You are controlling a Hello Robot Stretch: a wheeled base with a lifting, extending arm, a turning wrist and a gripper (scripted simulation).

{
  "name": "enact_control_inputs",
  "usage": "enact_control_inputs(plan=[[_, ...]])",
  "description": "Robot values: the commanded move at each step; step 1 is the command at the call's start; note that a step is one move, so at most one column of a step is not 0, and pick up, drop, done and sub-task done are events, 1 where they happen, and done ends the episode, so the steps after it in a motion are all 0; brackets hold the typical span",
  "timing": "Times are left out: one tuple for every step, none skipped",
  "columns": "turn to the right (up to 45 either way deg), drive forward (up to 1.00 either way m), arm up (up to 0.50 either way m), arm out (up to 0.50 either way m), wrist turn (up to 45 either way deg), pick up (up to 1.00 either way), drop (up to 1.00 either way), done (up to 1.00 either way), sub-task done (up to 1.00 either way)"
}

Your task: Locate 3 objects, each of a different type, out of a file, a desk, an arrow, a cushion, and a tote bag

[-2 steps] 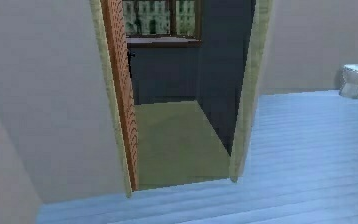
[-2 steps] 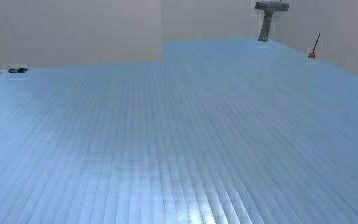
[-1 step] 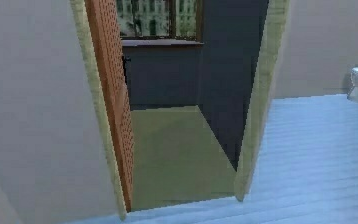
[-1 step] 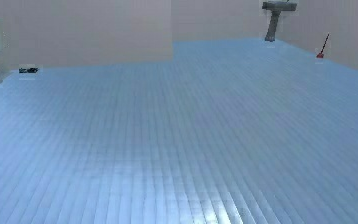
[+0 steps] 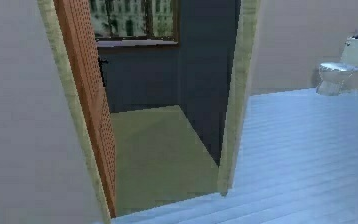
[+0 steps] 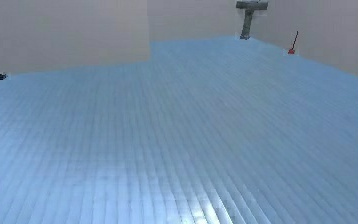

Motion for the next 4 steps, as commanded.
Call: enact_control_inputs(plan=[[0.0, 0.90, 0.00, 0.00, 0.0, 0.00, 0.00, 0.00, 0.00], [39.0, 0.00, 0.00, 0.00, 0.0, 0.00, 0.00, 0.00, 0.00], [0.0, 0.05, 0.00, 0.00, 0.0, 0.00, 0.00, 0.00, 0.00], [-45.0, 0.00, 0.00, 0.00, 0.0, 0.00, 0.00, 0.00, 0.00]])
